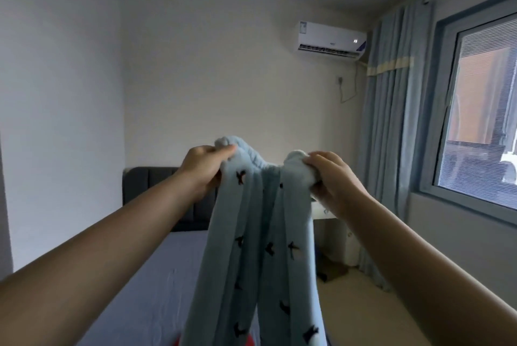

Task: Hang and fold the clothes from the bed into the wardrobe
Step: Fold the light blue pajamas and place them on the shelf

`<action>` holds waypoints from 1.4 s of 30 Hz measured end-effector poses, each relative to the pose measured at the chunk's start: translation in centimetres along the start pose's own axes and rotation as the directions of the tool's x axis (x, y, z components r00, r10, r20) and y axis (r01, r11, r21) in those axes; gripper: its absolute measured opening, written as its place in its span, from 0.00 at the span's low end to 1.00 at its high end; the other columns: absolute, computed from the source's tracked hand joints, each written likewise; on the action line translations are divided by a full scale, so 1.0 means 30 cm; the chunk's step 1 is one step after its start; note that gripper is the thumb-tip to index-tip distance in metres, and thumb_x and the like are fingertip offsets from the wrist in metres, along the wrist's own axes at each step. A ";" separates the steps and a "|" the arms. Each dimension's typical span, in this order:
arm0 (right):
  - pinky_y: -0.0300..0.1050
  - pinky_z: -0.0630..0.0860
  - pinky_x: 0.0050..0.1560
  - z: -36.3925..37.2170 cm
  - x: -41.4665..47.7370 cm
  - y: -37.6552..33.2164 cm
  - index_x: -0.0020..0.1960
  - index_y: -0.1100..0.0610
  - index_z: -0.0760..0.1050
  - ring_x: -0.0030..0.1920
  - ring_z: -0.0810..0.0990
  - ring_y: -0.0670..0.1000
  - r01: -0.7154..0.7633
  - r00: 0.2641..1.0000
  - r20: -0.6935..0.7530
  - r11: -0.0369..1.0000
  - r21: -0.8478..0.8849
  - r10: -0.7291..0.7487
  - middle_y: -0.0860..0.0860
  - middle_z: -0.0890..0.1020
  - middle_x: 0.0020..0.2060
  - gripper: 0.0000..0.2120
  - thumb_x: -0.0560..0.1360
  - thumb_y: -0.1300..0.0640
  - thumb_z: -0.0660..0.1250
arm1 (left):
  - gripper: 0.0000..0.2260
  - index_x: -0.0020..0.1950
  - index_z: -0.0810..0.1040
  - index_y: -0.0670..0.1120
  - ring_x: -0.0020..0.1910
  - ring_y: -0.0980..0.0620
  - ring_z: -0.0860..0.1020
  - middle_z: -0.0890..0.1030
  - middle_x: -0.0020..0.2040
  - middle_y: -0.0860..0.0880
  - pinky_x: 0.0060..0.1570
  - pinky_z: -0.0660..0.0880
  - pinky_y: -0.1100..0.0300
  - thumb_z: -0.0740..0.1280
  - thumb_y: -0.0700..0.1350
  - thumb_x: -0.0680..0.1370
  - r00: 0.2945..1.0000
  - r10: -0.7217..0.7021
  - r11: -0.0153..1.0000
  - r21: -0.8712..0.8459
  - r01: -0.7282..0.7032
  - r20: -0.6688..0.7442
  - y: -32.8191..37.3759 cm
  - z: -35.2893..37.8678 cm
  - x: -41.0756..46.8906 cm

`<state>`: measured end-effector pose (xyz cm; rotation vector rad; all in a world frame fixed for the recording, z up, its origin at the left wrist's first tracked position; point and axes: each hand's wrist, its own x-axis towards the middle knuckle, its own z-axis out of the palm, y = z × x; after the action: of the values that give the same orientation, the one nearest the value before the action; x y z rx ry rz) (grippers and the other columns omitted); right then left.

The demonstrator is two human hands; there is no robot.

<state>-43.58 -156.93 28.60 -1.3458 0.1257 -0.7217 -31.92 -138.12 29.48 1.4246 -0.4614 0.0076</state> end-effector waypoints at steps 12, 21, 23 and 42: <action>0.43 0.81 0.48 -0.028 -0.019 0.025 0.62 0.59 0.77 0.53 0.83 0.56 -0.191 0.751 0.655 0.978 0.089 0.087 0.60 0.83 0.54 0.16 0.78 0.65 0.57 | 0.11 0.55 0.79 0.42 0.54 0.40 0.81 0.83 0.52 0.41 0.57 0.75 0.37 0.67 0.47 0.77 0.975 0.104 0.992 0.047 -0.115 0.198 -0.065 0.073 -0.110; 0.39 0.77 0.37 -0.012 0.018 0.056 0.47 0.54 0.79 0.33 0.78 0.45 0.548 0.813 0.490 0.698 -0.462 -0.314 0.54 0.78 0.37 0.11 0.67 0.56 0.77 | 0.11 0.57 0.80 0.41 0.55 0.42 0.80 0.83 0.54 0.42 0.57 0.78 0.47 0.65 0.45 0.79 0.929 0.098 0.990 0.064 -0.128 0.356 -0.081 0.067 -0.114; 0.34 0.70 0.39 -0.006 0.031 0.077 0.43 0.49 0.79 0.36 0.73 0.42 0.637 0.770 0.474 0.495 -0.590 -0.426 0.47 0.76 0.38 0.13 0.63 0.48 0.78 | 0.11 0.57 0.80 0.42 0.56 0.41 0.80 0.82 0.54 0.41 0.58 0.77 0.46 0.64 0.46 0.79 0.922 0.092 0.991 0.054 -0.121 0.377 -0.097 0.066 -0.119; 0.35 0.65 0.31 0.108 0.031 0.126 0.40 0.55 0.72 0.31 0.69 0.42 0.643 0.766 0.408 0.602 -0.473 -0.497 0.46 0.73 0.29 0.13 0.75 0.47 0.69 | 0.16 0.56 0.80 0.44 0.54 0.45 0.81 0.83 0.54 0.45 0.53 0.78 0.51 0.71 0.52 0.73 0.888 0.137 0.976 0.092 -0.196 0.440 -0.100 -0.031 -0.090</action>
<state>-39.79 -154.54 26.26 -2.1213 -0.3343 -1.1174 -33.27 -136.98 25.71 1.5165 -0.9669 -0.1439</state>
